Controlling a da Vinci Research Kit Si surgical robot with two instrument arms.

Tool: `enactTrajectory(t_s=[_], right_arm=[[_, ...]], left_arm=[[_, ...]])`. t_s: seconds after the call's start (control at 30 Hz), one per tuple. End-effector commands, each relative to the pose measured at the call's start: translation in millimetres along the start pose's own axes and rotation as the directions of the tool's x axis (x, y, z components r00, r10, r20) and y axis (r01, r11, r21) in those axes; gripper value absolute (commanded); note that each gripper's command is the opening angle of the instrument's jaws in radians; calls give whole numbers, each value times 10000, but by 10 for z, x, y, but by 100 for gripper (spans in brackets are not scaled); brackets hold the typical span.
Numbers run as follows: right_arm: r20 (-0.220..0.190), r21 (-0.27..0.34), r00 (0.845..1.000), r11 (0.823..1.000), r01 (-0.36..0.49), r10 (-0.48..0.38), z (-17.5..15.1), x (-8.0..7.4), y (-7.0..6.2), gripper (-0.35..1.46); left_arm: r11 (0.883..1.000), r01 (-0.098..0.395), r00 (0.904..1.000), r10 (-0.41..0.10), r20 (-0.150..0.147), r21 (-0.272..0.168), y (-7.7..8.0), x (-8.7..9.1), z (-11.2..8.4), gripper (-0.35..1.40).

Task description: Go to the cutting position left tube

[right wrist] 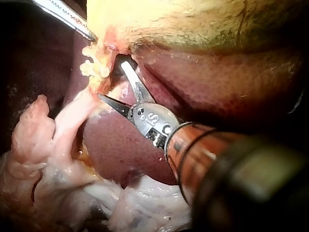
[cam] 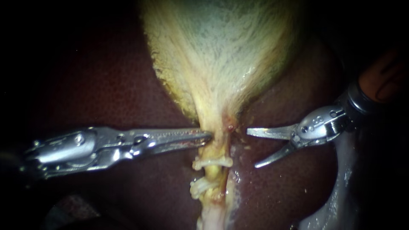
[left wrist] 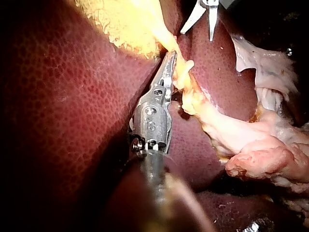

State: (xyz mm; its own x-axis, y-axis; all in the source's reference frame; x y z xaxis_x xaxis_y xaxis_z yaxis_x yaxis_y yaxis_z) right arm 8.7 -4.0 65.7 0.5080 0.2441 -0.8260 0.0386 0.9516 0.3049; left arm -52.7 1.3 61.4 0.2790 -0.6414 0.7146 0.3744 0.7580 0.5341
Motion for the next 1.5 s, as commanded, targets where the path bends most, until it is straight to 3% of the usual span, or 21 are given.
enactTrajectory(t_s=[0.03, 0.4, 0.53, 0.67, 0.83, 1.17, 1.3, 1.5], right_arm=[[-76, 185, 9998, 9997, -185, 187, 4, -2, -4, 143], [-390, 1830, 9916, 9764, -1144, 1235, 73, 8, -65, 143], [-400, 2150, 9908, 9695, -1175, 1290, 98, 5, -74, 142], [-364, 2132, 9898, 9688, -1267, 1374, 111, -5, -73, 142], [-195, 1902, 9903, 9729, -1314, 1376, 112, -17, -62, 142], [77, 1477, 9898, 9788, -1419, 1423, 116, -26, -42, 138], [82, 1426, 9895, 9793, -1437, 1440, 126, -23, -41, 140], [56, 1806, 9902, 9738, -1386, 1398, 142, -18, -51, 140]], left_arm=[[10000, 3, 10000, -3, 6, 34, 1, -2, -5, -13], [9992, 135, 9999, -136, -25, -373, 31, -12, -53, -13], [9990, 175, 9998, -174, 30, -418, 34, -16, -65, -13], [9990, 186, 9998, -184, 55, -407, 28, -18, -76, -13], [9989, 195, 9998, -191, 82, -431, 16, -21, -90, -13], [9994, 162, 9998, -160, 81, -305, -10, -23, -92, -13], [9995, 156, 9998, -154, 81, -262, -14, -24, -89, -13], [9995, 163, 9998, -160, 112, -266, -12, -25, -83, -13]])
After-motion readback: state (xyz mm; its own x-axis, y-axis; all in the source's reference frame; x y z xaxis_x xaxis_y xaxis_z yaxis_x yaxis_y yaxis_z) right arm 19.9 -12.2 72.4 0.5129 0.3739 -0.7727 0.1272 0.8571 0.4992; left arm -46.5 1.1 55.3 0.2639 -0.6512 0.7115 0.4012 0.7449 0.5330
